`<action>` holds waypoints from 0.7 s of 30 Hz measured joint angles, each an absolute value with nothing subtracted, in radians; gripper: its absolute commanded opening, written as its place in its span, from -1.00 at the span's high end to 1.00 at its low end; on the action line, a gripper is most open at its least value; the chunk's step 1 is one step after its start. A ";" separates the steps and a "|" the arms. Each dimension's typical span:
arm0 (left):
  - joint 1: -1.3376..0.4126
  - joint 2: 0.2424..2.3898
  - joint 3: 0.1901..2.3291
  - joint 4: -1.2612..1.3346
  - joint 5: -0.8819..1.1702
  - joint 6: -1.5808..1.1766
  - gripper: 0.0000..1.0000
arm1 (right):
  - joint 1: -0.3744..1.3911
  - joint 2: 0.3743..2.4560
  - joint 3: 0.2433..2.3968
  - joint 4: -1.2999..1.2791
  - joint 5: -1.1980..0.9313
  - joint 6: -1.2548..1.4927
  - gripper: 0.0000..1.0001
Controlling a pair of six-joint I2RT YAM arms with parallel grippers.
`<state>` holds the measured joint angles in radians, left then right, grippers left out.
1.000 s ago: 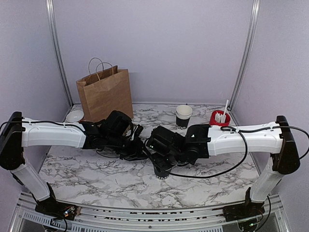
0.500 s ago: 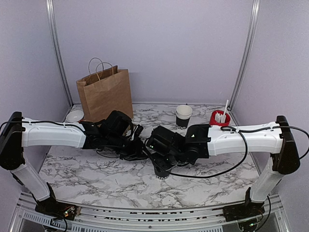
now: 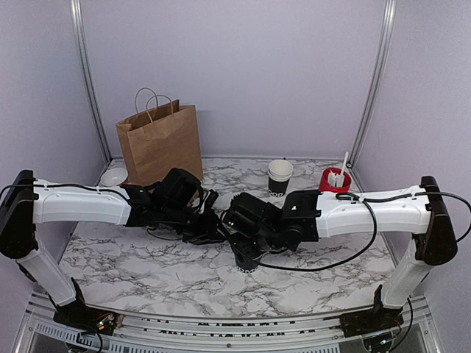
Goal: Pack the takeout coffee
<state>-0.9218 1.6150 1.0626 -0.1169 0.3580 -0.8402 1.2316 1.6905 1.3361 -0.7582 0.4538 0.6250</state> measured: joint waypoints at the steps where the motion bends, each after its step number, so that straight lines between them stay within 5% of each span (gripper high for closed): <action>1: -0.922 1.615 1.063 -0.117 0.358 -0.840 0.53 | 1.232 1.691 1.336 -0.758 0.454 0.625 -0.44; 21: -0.922 1.615 1.063 -0.117 0.359 -0.840 0.53 | 1.232 1.690 1.331 -0.744 0.455 0.628 -0.43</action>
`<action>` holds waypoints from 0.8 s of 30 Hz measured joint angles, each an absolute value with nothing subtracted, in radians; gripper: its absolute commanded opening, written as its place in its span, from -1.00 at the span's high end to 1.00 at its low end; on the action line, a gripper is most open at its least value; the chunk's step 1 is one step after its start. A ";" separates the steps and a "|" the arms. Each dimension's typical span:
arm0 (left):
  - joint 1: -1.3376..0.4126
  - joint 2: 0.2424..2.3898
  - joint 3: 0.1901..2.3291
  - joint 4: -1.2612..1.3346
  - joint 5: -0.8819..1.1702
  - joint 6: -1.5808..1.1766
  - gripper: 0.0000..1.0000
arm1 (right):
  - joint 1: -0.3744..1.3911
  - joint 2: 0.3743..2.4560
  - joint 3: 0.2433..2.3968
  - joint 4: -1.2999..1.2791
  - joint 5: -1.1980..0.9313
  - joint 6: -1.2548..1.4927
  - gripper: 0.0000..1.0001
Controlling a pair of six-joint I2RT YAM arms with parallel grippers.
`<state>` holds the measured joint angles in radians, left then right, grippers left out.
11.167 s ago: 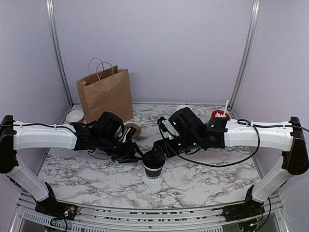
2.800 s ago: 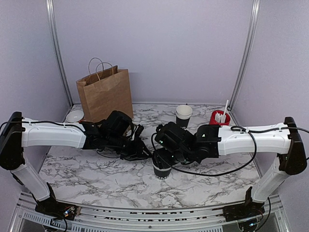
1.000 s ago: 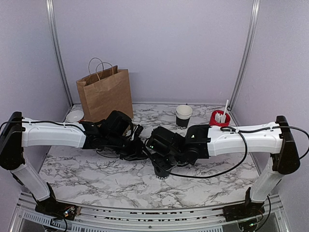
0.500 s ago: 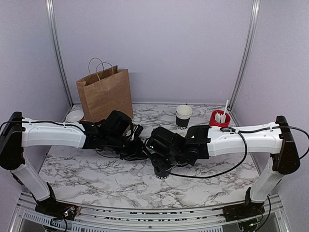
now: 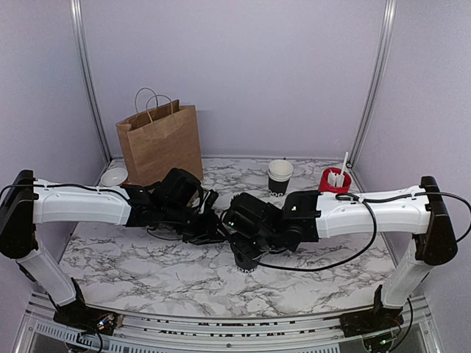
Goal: Pack the takeout coffee
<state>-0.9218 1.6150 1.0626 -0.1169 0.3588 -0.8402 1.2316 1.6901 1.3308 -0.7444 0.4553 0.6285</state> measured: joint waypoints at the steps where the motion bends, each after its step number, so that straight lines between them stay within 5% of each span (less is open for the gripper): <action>1: -0.922 1.615 1.063 -0.117 0.359 -0.840 0.53 | 1.232 1.690 1.331 -0.744 0.455 0.628 -0.43; 24: -0.922 1.615 1.063 -0.117 0.366 -0.837 0.51 | 1.232 1.689 1.330 -0.744 0.456 0.629 -0.44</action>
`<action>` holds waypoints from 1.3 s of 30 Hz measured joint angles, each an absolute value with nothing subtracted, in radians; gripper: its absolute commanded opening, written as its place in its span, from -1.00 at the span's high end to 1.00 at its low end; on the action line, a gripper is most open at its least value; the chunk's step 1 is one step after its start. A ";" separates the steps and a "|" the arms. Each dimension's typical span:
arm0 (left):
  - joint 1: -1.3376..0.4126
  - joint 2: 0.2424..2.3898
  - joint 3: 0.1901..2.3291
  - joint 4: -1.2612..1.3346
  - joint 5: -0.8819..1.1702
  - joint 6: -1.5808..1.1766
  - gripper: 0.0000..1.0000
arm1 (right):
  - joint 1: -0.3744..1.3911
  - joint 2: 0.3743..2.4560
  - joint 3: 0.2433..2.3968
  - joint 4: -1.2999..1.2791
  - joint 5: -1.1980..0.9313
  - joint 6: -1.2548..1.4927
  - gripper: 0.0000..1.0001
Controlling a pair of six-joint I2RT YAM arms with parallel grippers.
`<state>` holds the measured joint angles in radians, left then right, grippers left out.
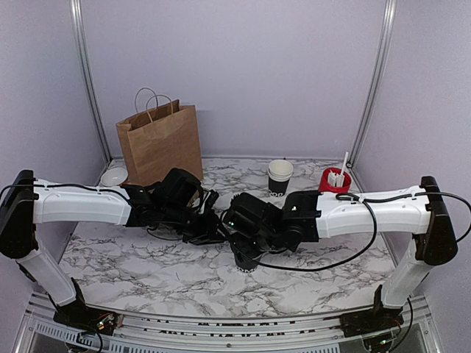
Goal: Pack the takeout coffee
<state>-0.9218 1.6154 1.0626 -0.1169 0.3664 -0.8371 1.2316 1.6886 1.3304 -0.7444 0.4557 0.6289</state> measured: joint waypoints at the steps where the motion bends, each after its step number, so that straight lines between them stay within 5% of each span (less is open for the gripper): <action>1: -0.922 1.616 1.063 -0.117 0.367 -0.837 0.51 | 1.232 1.688 1.330 -0.744 0.456 0.629 -0.44; 39: -0.922 1.646 1.063 -0.116 0.396 -0.837 0.43 | 1.232 1.675 1.312 -0.744 0.472 0.643 -0.43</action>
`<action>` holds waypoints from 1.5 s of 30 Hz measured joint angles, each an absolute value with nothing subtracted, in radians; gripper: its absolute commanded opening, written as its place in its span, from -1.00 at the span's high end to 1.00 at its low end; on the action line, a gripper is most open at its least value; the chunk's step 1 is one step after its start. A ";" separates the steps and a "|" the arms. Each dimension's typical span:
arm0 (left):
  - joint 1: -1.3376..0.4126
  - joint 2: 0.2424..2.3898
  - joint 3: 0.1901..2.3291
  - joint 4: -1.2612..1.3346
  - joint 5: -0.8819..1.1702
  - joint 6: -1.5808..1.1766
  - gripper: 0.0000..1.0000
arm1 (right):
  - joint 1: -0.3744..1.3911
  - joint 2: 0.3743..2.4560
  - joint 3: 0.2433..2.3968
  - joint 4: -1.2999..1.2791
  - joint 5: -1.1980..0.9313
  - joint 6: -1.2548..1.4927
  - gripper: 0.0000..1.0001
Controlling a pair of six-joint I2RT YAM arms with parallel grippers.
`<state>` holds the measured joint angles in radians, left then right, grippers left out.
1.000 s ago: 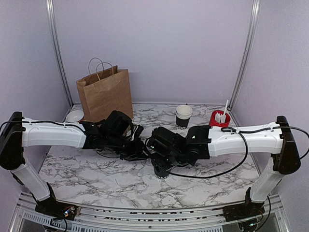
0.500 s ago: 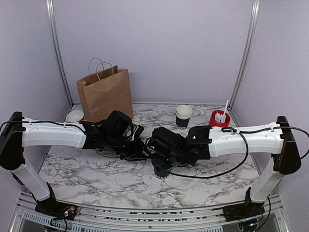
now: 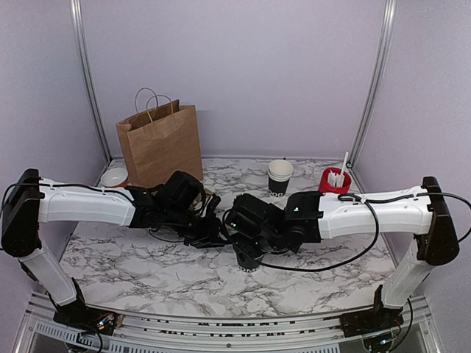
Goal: Pack the takeout coffee
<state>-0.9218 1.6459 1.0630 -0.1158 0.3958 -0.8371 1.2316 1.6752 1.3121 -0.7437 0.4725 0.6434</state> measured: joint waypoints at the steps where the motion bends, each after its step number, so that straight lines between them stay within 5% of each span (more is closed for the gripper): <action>1: -0.922 1.646 1.063 -0.116 0.396 -0.838 0.43 | 1.232 1.675 1.313 -0.746 0.474 0.643 -0.43; 45: -0.922 1.646 1.063 -0.116 0.395 -0.837 0.43 | 1.211 1.641 1.293 -0.722 0.461 0.643 -0.46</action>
<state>-0.9218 1.6459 1.0630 -0.1158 0.3954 -0.8371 1.2106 1.6409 1.2934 -0.7216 0.4610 0.6434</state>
